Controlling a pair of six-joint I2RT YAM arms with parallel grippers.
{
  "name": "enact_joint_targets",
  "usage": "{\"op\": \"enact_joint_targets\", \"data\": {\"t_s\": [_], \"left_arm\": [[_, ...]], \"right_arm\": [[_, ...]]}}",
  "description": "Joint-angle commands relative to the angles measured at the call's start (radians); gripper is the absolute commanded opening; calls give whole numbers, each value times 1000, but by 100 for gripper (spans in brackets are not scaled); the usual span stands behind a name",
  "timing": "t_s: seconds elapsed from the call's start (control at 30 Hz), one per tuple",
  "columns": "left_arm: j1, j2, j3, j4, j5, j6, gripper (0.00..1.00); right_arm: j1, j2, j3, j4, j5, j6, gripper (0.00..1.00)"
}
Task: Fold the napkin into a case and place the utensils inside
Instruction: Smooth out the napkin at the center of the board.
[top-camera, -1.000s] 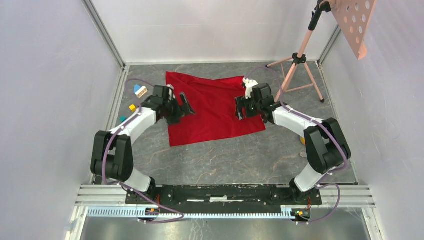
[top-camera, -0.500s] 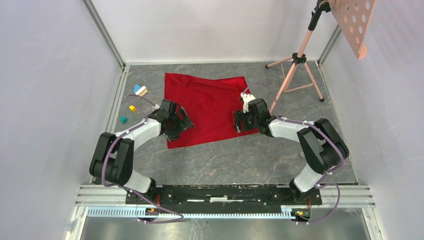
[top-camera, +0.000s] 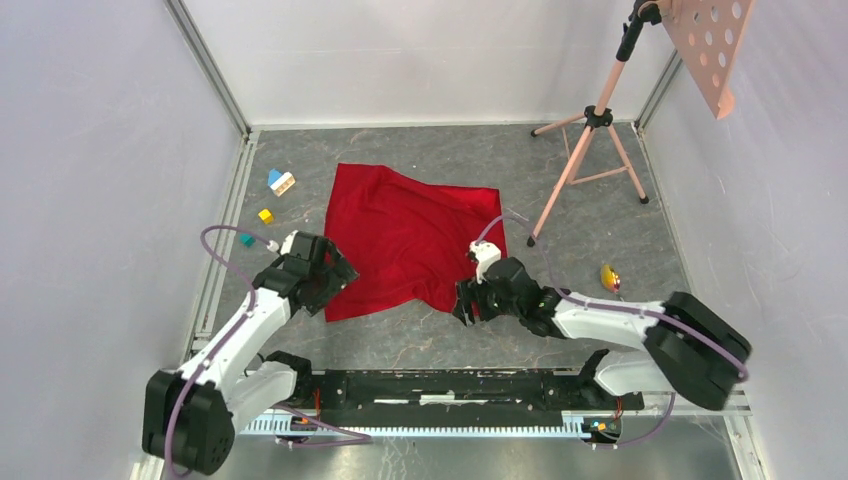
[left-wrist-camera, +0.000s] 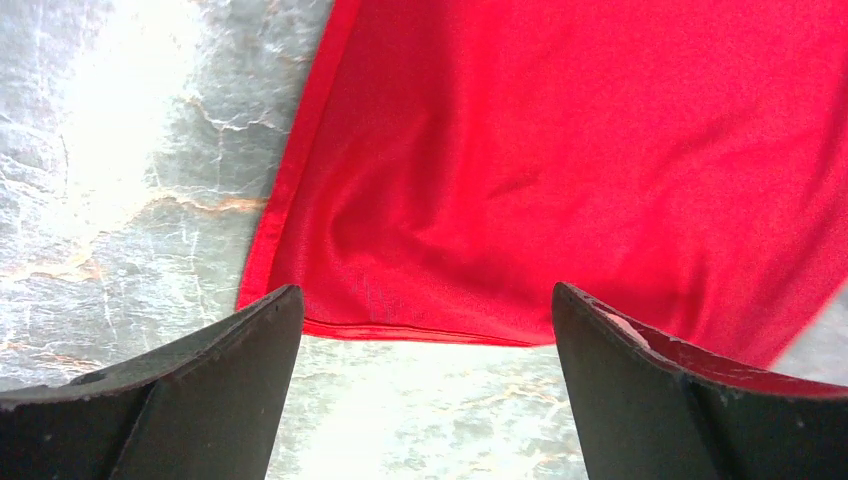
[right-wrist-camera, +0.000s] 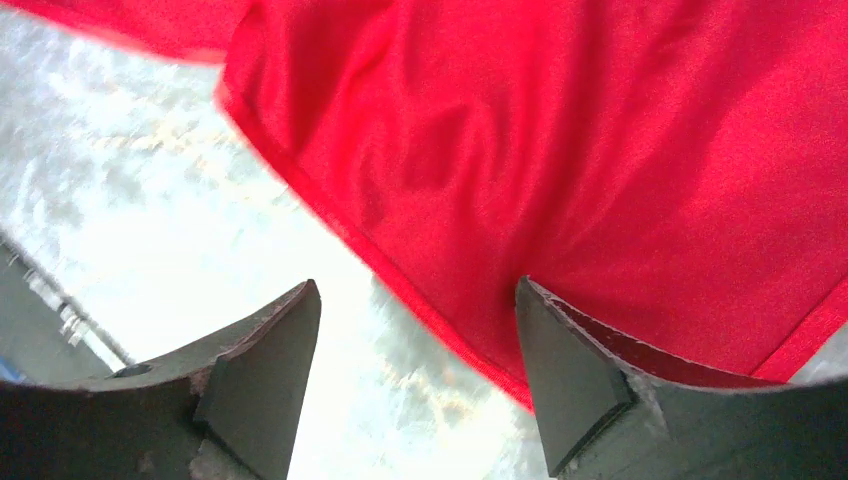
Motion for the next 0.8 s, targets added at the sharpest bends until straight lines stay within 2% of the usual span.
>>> {"op": "enact_joint_targets", "data": {"t_s": [0.0,0.1,0.2,0.27,0.4,0.53,0.67,0.77], "left_arm": [[2,-108,66,-3,4,70,100],[2,-66,101,103,164,130,100],[0,37,121,230,335,125,100],[-21,119,162,259,401,127,100],[-88,226,227,255,422,141,100],[-111,261,210,300,422,123,100],[-112,310,213,317,434,123,100],[-112,335,217,322,439,129,100]], "right_arm": [[29,-164,14,-115,17,55,82],[-15,-146,153,-153,185,-80,91],[-138,-20,312,-156,216,-204,91],[-214,82,428,-172,207,-273,88],[-280,267,627,-194,142,-450,83],[-281,392,709,-206,86,-625,73],[-285,493,797,-260,64,-714,61],[-287,555,847,-292,69,-759,56]]}}
